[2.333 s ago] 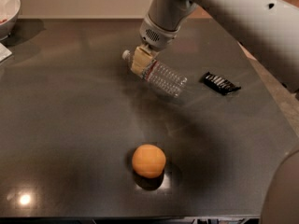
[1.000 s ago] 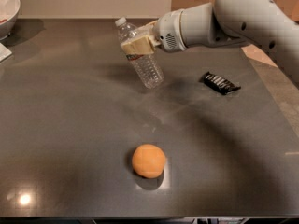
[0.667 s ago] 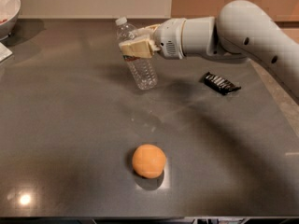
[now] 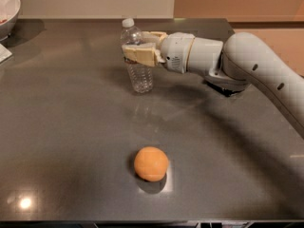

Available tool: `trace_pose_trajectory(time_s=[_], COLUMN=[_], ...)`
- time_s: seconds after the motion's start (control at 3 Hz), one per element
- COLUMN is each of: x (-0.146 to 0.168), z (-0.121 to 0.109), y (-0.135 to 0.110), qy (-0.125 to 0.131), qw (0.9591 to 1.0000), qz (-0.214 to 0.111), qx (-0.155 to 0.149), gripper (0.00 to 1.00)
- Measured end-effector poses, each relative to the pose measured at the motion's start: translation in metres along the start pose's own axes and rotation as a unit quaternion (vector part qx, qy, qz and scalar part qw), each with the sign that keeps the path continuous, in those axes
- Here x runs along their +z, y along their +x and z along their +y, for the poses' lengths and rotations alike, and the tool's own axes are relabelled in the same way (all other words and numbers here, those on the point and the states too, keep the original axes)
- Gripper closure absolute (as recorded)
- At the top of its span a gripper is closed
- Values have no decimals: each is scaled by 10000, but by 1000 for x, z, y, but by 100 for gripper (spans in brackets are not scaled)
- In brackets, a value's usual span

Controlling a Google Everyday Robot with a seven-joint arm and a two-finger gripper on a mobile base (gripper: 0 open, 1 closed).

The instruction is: Place water bottle upright

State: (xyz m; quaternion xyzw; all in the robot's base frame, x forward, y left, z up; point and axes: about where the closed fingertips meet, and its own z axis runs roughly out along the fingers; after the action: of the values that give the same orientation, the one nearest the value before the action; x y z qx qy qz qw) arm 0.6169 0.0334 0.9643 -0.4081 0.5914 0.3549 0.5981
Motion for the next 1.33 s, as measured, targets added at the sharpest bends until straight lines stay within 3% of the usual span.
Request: trace_pose_trajectory(time_s=[0.67, 1.0, 1.33], x=[-3, -4, -3], z=[2, 3, 1], y=[6, 8, 12], qy=[-117, -149, -145], qw=[9975, 9963, 9962], qz=[-641, -775, -835], qx=[-279, -330, -222], gripper=[100, 100, 82])
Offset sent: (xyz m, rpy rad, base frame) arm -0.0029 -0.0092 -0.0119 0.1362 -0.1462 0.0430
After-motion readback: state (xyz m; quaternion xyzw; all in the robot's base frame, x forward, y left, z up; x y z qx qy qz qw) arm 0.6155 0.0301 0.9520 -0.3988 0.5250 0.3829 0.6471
